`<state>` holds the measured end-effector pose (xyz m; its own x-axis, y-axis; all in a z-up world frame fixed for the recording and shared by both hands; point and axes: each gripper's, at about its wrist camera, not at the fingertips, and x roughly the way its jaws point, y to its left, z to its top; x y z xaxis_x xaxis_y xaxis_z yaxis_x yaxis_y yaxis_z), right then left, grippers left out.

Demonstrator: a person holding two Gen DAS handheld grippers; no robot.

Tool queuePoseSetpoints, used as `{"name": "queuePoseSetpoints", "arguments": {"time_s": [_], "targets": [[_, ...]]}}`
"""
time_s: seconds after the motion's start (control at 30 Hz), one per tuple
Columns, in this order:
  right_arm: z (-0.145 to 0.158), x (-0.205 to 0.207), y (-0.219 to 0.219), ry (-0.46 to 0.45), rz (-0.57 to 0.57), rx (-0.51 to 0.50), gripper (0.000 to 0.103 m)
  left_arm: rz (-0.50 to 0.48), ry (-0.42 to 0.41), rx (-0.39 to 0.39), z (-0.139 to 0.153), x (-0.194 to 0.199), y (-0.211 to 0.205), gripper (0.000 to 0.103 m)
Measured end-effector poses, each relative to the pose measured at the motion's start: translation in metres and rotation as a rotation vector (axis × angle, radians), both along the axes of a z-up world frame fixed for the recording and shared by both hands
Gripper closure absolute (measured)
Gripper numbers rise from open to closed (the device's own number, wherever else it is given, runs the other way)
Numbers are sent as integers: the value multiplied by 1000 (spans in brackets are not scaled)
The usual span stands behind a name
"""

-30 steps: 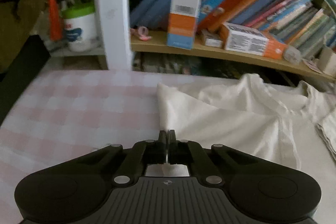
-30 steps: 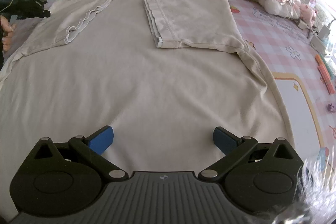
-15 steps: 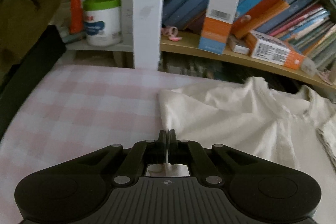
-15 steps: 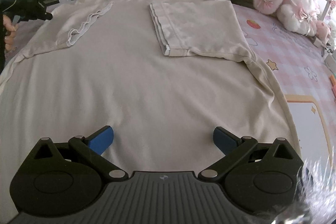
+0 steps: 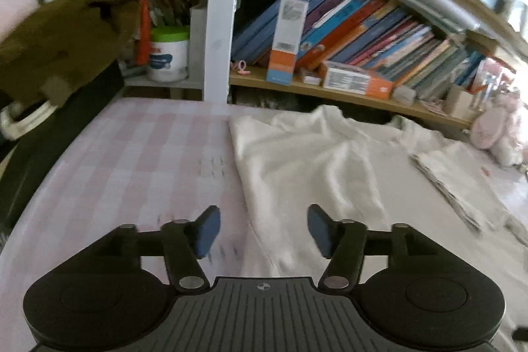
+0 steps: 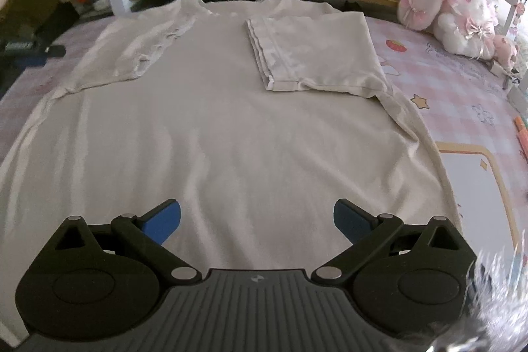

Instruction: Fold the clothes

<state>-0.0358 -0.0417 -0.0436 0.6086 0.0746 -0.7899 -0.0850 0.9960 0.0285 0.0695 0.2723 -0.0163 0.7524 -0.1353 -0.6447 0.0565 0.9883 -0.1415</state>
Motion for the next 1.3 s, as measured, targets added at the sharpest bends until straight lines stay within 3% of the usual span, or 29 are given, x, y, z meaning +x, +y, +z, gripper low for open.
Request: {"name": "queuePoseSetpoints", "arguments": {"time_s": [0.17, 0.4, 0.9, 1.3], "targets": [[12, -28, -21, -35, 6, 16, 3, 56, -2, 13, 8, -55, -20, 24], [21, -67, -59, -79, -8, 35, 3, 144, 0, 53, 12, -116, -50, 24], [7, -143, -100, -50, 38, 79, 3, 165, 60, 121, 6, -232, -107, 24], [7, -172, -130, -21, -2, 120, 4, 177, 48, 142, 15, -266, -112, 24]]}}
